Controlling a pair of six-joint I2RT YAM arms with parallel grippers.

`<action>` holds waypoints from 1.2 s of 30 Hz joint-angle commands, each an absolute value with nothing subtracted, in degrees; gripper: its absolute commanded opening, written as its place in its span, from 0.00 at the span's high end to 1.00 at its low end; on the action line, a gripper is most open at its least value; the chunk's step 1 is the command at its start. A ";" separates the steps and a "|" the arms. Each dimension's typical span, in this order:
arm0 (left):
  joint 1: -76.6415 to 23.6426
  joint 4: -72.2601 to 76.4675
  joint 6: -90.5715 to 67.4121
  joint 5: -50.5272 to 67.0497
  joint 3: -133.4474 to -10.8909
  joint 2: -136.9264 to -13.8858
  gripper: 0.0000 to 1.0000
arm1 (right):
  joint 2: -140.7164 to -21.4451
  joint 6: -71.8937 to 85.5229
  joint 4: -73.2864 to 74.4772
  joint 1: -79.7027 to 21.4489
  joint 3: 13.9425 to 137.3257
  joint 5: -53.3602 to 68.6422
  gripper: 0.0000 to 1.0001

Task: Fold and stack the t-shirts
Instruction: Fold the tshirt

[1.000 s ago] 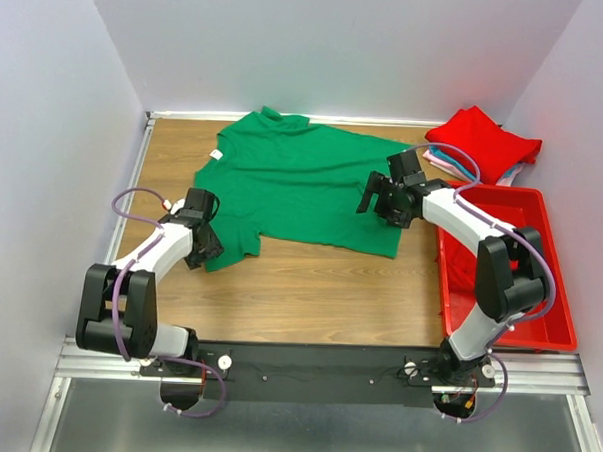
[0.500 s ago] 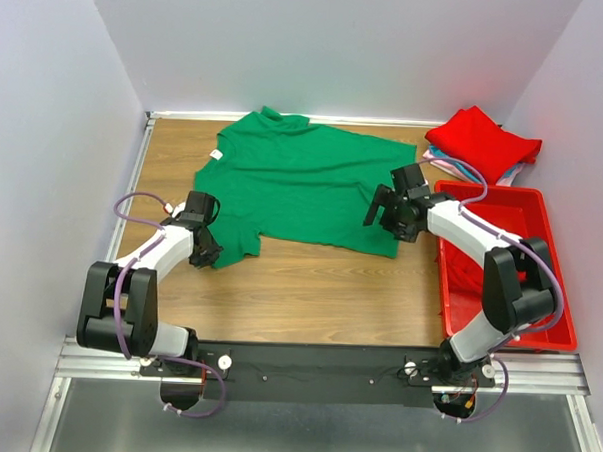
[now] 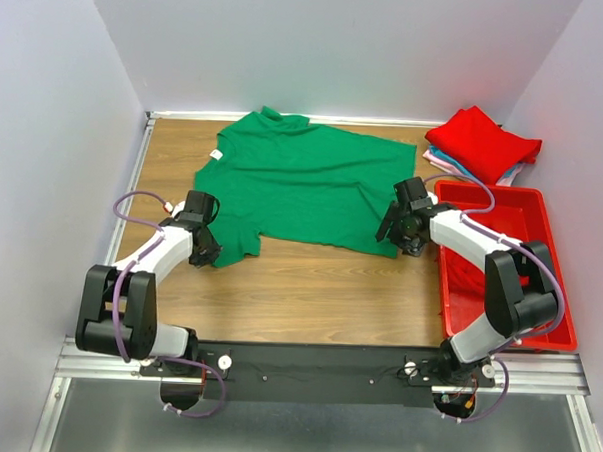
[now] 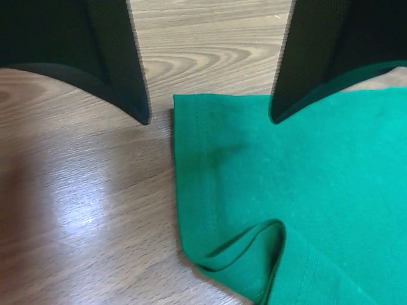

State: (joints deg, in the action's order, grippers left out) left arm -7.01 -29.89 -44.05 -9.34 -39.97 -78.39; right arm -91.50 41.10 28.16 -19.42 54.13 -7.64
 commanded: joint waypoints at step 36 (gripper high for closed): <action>-3.96 -38.76 -47.73 -5.45 -44.73 -62.85 1.00 | -85.96 42.10 41.57 -19.34 47.73 -1.06 0.98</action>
State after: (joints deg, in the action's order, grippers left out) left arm -4.84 -35.22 -46.59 -6.35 -42.83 -65.63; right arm -89.14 42.59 35.07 -19.38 49.63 -4.49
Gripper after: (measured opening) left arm 0.008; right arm 0.024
